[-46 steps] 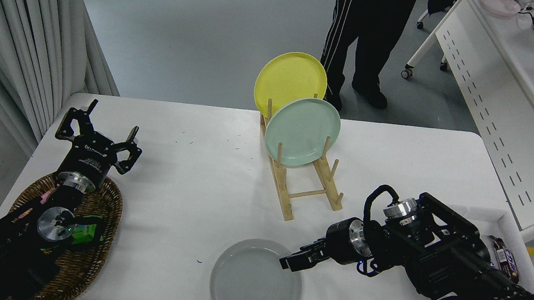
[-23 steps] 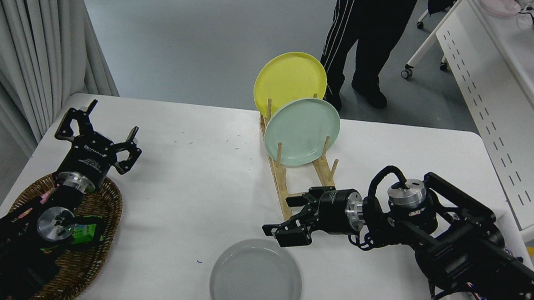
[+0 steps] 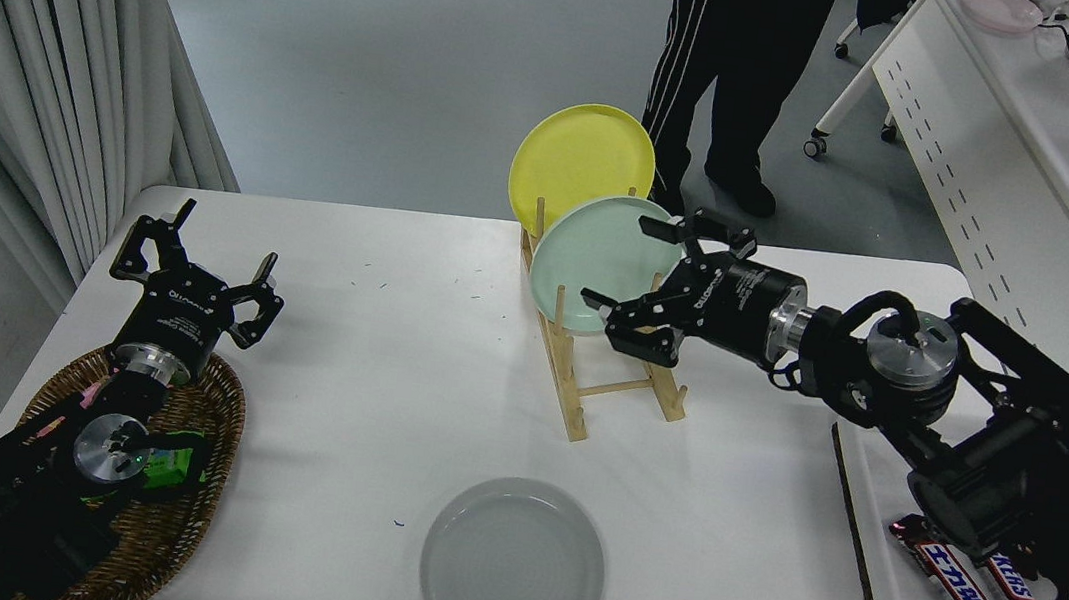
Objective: Place the plate on the table
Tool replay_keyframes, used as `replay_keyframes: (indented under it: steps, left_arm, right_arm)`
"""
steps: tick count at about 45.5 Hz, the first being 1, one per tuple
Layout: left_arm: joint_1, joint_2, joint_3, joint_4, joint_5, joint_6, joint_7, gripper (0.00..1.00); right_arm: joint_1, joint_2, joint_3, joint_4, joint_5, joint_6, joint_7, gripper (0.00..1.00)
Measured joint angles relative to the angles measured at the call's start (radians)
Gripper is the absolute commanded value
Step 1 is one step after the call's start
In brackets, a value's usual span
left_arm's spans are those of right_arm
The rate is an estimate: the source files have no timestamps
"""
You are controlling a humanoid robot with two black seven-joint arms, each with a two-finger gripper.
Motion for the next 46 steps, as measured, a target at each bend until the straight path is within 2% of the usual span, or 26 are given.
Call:
replay_keyframes:
  steps: [23,32,46]
  left_arm:
    - [0.0,0.0,0.0,0.0,0.0,0.0,0.0,1.0]
    - [0.0,-0.001,0.0,0.0,0.0,0.0,0.0,1.0]
    - [0.0,-0.001,0.0,0.0,0.0,0.0,0.0,1.0]
  right_arm:
    - [-0.184,0.007,0.259,-0.126,-0.504,0.022,0.331,1.0]
    - [-0.267,0.015,0.33,-0.133,-0.627,0.063,0.398,1.0]
    - [-0.368,0.053,0.421,-0.211,-0.715,0.215,0.456,1.0]
